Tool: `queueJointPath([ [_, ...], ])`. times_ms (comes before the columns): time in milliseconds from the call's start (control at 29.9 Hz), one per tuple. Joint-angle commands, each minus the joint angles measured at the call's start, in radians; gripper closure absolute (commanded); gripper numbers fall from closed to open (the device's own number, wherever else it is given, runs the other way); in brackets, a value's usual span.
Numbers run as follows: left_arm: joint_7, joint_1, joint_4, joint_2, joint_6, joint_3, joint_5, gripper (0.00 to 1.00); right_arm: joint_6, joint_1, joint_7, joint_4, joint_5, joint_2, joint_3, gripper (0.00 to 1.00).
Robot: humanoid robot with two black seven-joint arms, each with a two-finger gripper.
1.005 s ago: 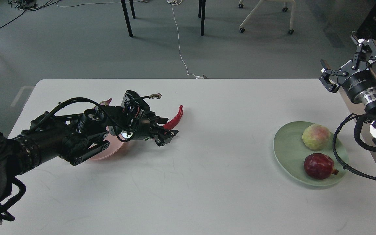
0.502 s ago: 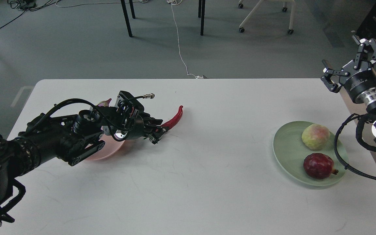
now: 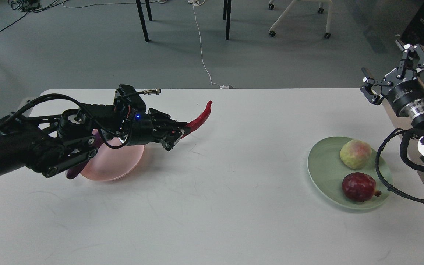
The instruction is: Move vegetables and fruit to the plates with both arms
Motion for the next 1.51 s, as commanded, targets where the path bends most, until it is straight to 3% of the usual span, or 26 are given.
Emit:
queueJointPath([
  [0, 0.0, 0.017, -0.061, 0.16, 0.003, 0.015, 0.007, 0.87, 0.0, 0.0, 0.0, 0.0, 0.0, 0.002, 0.0, 0.01],
  [167, 0.0, 0.127, -0.079, 0.252, 0.006, 0.009, 0.008, 0.87, 0.0, -0.003, 0.0, 0.002, 0.0, 0.008, -0.001, 0.01],
  [368, 0.0, 0.175, -0.082, 0.272, 0.012, 0.007, 0.008, 0.82, 0.0, 0.002, 0.0, 0.002, 0.0, 0.02, -0.001, 0.01],
  [402, 0.0, 0.177, -0.082, 0.27, 0.014, 0.006, 0.008, 0.77, 0.0, 0.002, 0.0, 0.002, 0.0, 0.02, -0.001, 0.01],
  [502, 0.0, 0.177, -0.079, 0.27, 0.014, 0.004, 0.008, 0.43, 0.0, 0.002, 0.0, 0.002, 0.0, 0.016, -0.001, 0.01],
  [636, 0.0, 0.178, -0.079, 0.281, 0.012, 0.003, 0.002, 0.29, 0.0, 0.002, 0.0, 0.002, 0.0, 0.011, -0.001, 0.01],
  [737, 0.0, 0.178, -0.079, 0.281, 0.014, -0.006, -0.012, 0.24, 0.0, 0.003, -0.002, 0.0, 0.0, 0.009, -0.001, 0.01],
  [837, 0.0, 0.178, -0.082, 0.28, 0.012, -0.069, -0.093, 0.18, 0.0, 0.009, -0.002, -0.003, 0.0, 0.011, -0.001, 0.01],
  [938, 0.0, 0.18, -0.082, 0.263, 0.001, -0.178, -0.295, 0.04, 0.0, 0.035, -0.002, -0.015, 0.0, 0.016, 0.003, 0.01],
  [1206, 0.0, 0.166, -0.056, 0.189, -0.022, -0.41, -0.884, 0.02, 0.0, 0.069, -0.002, -0.025, 0.0, 0.016, 0.069, 0.01],
  [1474, 0.0, 0.166, 0.039, 0.057, -0.034, -0.539, -1.241, 0.02, 0.0, 0.069, -0.023, -0.025, 0.001, 0.014, 0.146, 0.01],
])
